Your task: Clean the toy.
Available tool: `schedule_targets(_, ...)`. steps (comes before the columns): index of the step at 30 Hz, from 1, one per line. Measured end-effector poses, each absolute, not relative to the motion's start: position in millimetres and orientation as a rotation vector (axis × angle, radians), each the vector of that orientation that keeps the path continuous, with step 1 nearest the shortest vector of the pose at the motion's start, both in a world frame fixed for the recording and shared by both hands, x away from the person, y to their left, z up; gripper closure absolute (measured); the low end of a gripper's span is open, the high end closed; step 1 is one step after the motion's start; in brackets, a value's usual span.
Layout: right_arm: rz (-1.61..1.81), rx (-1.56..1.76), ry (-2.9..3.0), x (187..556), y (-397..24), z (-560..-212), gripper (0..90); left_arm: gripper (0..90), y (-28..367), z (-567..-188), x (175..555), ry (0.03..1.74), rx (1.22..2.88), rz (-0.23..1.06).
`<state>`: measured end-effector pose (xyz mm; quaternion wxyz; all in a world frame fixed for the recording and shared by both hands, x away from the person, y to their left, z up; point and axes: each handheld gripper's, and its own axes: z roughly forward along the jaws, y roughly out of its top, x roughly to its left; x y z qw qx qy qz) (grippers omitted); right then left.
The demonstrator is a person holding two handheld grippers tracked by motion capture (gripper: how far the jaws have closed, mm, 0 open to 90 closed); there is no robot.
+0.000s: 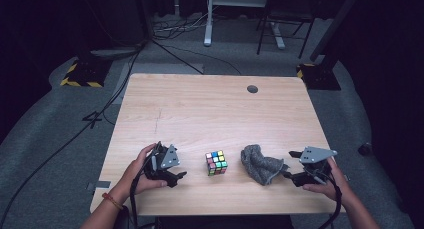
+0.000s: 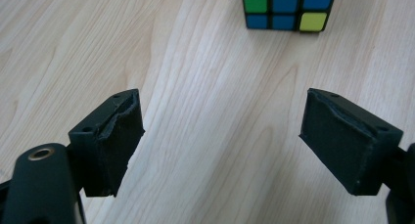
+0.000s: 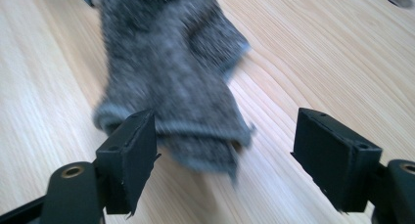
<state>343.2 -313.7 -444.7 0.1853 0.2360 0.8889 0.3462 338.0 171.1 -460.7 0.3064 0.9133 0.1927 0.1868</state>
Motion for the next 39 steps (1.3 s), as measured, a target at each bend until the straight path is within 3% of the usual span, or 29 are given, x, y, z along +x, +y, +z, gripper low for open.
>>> schedule_targets(21, 1.019, 0.994, 2.360, 335.9, -386.1, -486.4, 25.7, 16.2, 223.3, -482.9, 342.7, 0.756, 2.339, 0.425)
schedule_targets(39, 1.038, 1.147, 2.313, 337.7, -398.1, -503.0, 24.2, 14.1, 243.7, -504.1, 348.5, 0.854, 2.251, 0.320)
